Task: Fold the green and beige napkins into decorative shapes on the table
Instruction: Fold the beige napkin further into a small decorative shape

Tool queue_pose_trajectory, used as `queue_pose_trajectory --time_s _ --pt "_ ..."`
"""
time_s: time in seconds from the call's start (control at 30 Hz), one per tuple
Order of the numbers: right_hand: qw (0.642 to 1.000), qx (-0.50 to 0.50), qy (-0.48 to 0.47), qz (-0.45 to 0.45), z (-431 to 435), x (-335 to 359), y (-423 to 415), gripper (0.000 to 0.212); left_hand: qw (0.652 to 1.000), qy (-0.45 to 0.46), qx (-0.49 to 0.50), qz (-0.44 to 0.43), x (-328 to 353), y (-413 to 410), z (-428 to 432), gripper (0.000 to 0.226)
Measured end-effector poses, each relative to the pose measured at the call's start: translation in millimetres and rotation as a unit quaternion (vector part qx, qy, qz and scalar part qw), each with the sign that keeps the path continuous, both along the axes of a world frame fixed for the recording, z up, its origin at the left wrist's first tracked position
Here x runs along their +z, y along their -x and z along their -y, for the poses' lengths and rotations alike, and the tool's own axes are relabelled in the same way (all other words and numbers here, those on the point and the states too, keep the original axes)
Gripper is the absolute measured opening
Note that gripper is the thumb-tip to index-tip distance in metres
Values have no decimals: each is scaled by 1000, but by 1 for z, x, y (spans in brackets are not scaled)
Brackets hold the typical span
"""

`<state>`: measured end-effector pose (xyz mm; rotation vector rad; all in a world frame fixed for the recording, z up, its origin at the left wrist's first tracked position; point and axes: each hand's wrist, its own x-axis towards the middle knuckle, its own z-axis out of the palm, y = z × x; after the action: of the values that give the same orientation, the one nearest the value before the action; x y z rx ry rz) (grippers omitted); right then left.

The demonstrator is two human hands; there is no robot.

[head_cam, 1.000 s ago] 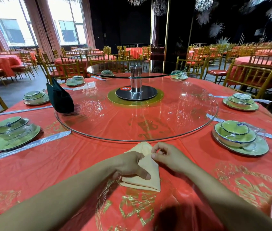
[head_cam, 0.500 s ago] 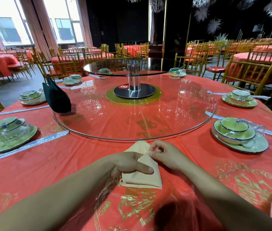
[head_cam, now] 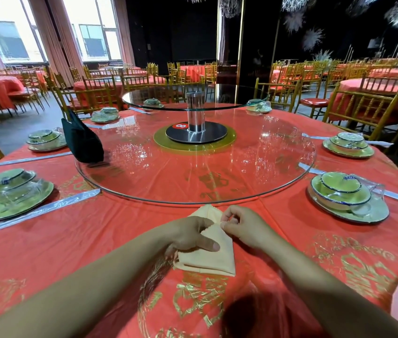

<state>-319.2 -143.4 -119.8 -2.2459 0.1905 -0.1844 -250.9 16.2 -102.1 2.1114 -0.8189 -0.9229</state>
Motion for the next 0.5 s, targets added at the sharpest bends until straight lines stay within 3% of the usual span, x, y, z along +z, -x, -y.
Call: queue_pose_trajectory --time_s 0.13,0.23,0.3,0.43,0.5 --pt "998 -24 51 -13 -5 -2 4 25 977 90 80 177 -12 11 -19 31" --pt "992 -49 115 -21 -11 -7 6 23 956 102 134 242 -25 24 -42 25" --pt "987 -67 145 -22 -14 -9 8 13 951 98 165 244 -31 26 -56 23" --pt "977 -94 188 -43 -20 -7 11 1 952 143 225 152 -35 28 -65 23" --pt "967 -102 231 -46 -26 -3 16 9 948 145 235 159 -38 27 -65 23"
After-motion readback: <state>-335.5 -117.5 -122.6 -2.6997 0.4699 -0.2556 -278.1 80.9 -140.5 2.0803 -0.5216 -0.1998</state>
